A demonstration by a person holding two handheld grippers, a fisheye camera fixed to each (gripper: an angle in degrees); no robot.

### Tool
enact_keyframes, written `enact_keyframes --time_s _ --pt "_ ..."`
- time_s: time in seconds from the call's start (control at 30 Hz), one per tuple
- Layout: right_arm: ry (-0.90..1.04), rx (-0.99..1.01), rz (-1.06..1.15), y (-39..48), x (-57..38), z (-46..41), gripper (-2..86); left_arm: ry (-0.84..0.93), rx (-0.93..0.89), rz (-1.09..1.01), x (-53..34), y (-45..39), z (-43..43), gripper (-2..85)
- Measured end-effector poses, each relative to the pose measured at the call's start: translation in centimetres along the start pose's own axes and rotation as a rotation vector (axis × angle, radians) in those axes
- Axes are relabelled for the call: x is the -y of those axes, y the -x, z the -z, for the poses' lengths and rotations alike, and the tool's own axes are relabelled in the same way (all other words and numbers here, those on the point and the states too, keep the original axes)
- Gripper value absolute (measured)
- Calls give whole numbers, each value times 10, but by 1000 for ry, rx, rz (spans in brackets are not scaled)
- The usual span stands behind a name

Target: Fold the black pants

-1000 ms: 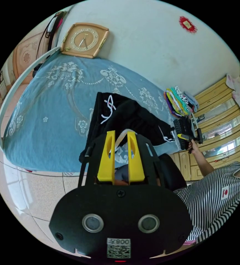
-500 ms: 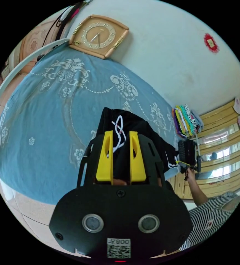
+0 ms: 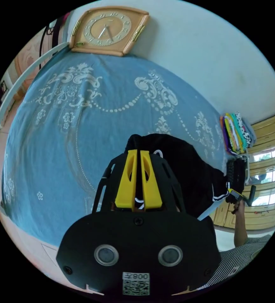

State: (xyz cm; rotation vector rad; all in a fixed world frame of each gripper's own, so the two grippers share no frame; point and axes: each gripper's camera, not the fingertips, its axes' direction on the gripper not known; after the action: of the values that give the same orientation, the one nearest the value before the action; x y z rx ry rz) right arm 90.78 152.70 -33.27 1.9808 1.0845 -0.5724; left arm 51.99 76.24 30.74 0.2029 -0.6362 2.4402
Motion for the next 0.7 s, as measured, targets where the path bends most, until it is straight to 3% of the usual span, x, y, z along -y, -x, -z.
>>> enact_keyframes --time_s 0.27,0.43,0.6,0.7 --pt "-336 244 20 -11 4 83 9 -341 -113 -43 -16 20 132 16" --pt "-480 253 55 -14 54 118 11 -448 -69 8 -3 44 178 18" --pt "-422 302 -138 -47 149 98 19 -434 -5 219 20 88 173 25" --pt "-263 238 -311 -71 184 53 22 -352 37 352 17 115 151 29"
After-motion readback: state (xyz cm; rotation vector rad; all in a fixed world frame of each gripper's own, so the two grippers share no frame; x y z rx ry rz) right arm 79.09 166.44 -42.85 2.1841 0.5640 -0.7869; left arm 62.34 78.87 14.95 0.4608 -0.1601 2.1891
